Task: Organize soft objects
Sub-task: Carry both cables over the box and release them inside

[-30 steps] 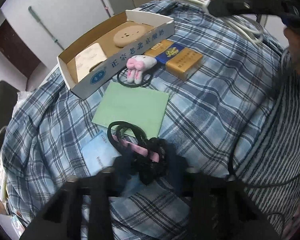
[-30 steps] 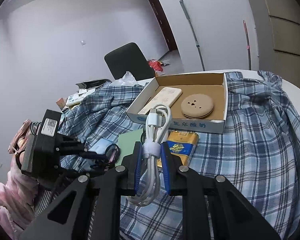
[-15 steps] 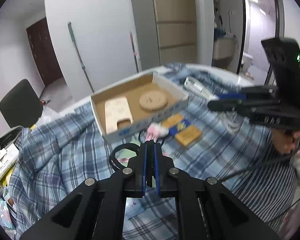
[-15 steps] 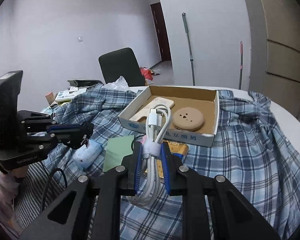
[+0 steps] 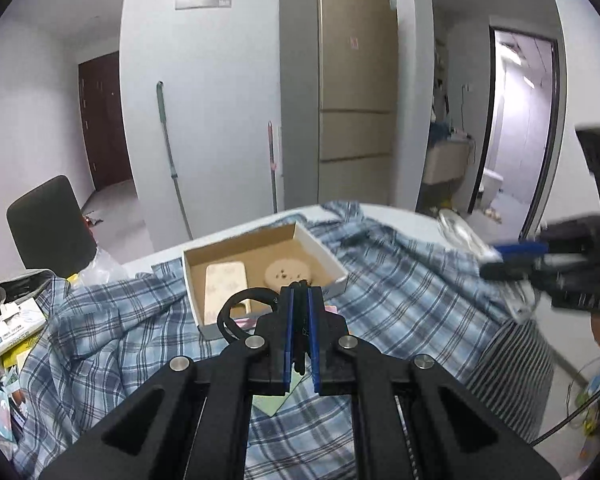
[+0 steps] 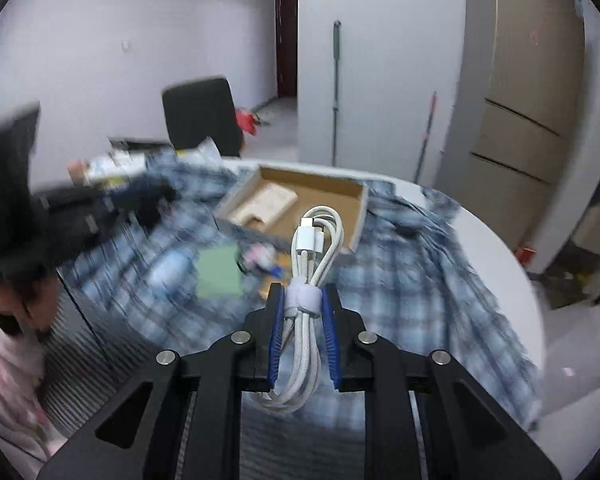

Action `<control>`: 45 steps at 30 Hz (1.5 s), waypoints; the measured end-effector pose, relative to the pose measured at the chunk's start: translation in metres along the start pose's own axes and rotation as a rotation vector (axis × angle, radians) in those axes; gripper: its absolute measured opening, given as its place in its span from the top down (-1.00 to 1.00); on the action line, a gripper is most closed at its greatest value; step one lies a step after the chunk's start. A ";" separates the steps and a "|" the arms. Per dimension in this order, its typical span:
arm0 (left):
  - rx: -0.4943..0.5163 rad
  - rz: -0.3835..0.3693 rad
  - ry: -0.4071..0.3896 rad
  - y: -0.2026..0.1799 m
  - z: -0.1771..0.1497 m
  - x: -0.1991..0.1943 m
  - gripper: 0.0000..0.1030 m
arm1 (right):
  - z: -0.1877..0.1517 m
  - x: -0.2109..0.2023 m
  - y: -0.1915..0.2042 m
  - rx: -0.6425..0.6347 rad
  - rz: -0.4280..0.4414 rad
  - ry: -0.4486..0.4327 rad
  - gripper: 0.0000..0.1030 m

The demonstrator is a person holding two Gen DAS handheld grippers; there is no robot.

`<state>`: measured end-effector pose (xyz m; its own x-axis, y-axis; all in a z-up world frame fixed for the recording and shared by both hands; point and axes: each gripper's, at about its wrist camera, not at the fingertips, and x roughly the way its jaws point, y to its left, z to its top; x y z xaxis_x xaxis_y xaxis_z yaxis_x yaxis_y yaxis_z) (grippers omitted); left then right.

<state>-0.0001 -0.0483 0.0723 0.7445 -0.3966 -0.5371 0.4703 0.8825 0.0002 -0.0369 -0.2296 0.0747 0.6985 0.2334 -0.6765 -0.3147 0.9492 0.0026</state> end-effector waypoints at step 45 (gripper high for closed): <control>-0.213 0.210 -0.160 0.092 0.045 0.167 0.85 | 0.078 0.235 -0.034 0.139 -0.063 -0.271 0.65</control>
<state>0.1892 -0.0448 0.0205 0.8875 -0.2202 -0.4048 0.2017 0.9754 -0.0884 0.1881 -0.1904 -0.0270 0.8657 0.2031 -0.4575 -0.1874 0.9790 0.0801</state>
